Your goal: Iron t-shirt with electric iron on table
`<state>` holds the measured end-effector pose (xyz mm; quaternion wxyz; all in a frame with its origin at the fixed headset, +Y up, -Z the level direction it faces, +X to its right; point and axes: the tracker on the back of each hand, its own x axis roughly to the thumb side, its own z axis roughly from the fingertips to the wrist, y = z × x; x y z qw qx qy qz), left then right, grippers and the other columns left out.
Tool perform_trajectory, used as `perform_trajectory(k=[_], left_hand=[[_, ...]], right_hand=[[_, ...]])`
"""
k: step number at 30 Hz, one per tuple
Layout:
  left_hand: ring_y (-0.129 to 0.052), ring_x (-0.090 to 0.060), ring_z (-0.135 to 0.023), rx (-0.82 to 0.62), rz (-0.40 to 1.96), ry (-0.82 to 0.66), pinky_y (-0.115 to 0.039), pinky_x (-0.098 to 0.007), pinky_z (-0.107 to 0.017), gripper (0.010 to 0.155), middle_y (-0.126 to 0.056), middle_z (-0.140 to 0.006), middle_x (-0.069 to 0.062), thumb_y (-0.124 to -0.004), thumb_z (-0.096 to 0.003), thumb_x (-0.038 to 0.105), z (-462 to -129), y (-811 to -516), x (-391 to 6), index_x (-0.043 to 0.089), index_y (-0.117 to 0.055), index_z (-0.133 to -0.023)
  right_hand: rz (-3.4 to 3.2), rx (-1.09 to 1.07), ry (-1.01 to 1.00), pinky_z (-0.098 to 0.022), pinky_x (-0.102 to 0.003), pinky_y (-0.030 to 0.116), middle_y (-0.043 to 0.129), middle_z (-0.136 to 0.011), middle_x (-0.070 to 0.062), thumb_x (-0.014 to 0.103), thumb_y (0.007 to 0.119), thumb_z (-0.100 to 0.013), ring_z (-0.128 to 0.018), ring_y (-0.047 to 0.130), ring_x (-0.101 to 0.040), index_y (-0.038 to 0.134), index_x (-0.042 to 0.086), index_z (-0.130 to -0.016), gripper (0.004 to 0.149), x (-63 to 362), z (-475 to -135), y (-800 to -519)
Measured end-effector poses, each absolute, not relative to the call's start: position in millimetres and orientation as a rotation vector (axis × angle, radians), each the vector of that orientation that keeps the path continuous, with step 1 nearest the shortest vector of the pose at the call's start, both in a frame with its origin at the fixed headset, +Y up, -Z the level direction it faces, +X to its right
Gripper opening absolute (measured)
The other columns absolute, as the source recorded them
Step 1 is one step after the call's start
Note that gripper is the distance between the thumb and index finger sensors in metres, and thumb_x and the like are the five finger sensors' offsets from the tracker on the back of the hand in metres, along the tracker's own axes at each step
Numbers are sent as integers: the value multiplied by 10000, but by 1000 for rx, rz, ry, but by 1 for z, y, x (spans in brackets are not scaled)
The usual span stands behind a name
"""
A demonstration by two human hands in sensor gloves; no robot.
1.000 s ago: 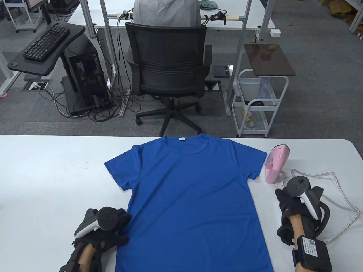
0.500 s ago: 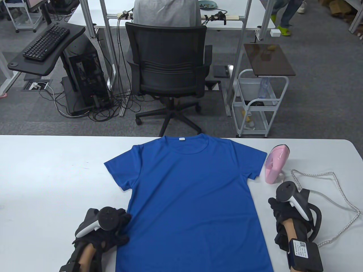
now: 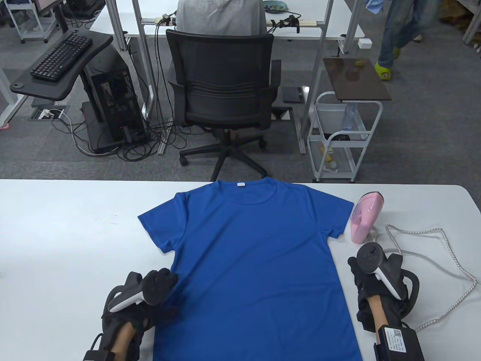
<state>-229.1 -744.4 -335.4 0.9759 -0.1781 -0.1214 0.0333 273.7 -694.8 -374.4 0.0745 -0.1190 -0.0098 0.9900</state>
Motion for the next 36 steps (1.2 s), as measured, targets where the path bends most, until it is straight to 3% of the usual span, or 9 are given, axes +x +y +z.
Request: perform_trajectory(k=[7, 11, 14, 21, 36], left_hand=[[-214, -391, -1113, -89, 60, -172, -274, -596, -764, 886, -179, -1209, -54, -654, -457, 580, -326, -700, -187, 298, -124, -1109], [-164, -427, -1097, 18, 18, -160, -234, -611, -746, 899, -140, -1205, -68, -631, -459, 600, -319, -697, -182, 305, -70, -1096], [-141, -427, -1088, 59, 42, -170, -201, -623, -729, 908, -131, -1202, -80, -627, -456, 610, -314, -703, -183, 303, -56, -1092], [-143, -436, -1087, 71, 2, -171, -179, -638, -716, 915, -133, -1202, -87, -631, -451, 618, -311, -715, -187, 304, -56, -1092], [-189, -428, -1094, 62, -35, -177, -223, -629, -728, 906, -179, -1205, -92, -633, -452, 609, -310, -723, -182, 300, -71, -1093]], right_hand=[[2935, -5, -316, -666, -719, 490, 623, -1083, -239, 500, 620, -484, -967, 651, -506, 610, 243, -1076, 645, 173, -354, -648], [2970, 110, -392, -676, -745, 387, 509, -1129, -240, 518, 611, -484, -1020, 526, -516, 531, 292, -1097, 658, 131, -336, -652], [2996, 181, -436, -673, -755, 330, 429, -1150, -247, 547, 593, -476, -1037, 451, -525, 451, 308, -1115, 697, 111, -319, -671], [3032, 189, -391, -668, -775, 292, 386, -1160, -245, 575, 584, -461, -1048, 407, -532, 403, 313, -1123, 735, 110, -311, -704], [3005, 104, -399, -670, -775, 329, 421, -1155, -249, 572, 592, -463, -1036, 452, -542, 423, 299, -1124, 734, 125, -312, -710]])
